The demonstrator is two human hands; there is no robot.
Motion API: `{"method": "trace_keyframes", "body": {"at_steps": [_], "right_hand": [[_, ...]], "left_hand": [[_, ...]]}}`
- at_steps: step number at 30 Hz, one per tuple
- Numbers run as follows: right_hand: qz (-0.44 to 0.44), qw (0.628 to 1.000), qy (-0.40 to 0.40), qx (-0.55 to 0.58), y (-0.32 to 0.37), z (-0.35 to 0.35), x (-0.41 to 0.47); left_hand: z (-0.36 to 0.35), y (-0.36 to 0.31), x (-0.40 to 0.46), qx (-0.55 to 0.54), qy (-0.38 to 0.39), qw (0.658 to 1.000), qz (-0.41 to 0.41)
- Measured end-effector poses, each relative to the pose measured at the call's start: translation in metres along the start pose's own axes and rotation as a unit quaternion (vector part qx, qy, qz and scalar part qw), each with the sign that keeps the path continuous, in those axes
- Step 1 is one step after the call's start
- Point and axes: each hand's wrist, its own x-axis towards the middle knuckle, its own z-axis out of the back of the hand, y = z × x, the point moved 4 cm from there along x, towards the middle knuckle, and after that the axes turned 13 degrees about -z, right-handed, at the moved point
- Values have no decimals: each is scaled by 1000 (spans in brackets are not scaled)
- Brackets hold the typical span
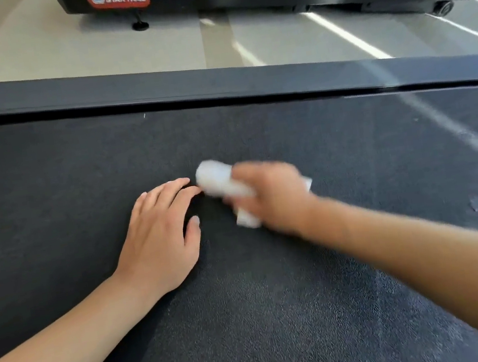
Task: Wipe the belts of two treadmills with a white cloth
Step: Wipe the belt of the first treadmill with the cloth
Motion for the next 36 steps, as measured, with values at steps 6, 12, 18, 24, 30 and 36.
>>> {"method": "trace_keyframes", "body": {"at_steps": [6, 12, 18, 24, 30, 36], "right_hand": [[225, 967, 111, 47, 31, -10, -112], [-192, 976, -82, -61, -74, 36, 32], [28, 999, -15, -18, 43, -10, -73], [299, 937, 180, 22, 70, -11, -169], [-218, 960, -87, -152, -117, 65, -16], [16, 999, -34, -19, -14, 15, -102]], "left_hand": [[-3, 2, 1, -2, -2, 1000, 9], [1, 0, -3, -34, 10, 999, 5], [14, 18, -5, -74, 125, 989, -29], [15, 5, -20, 3, 128, 991, -42], [14, -3, -52, -10, 89, 995, -38], [13, -5, -53, -13, 54, 998, -17]]}}
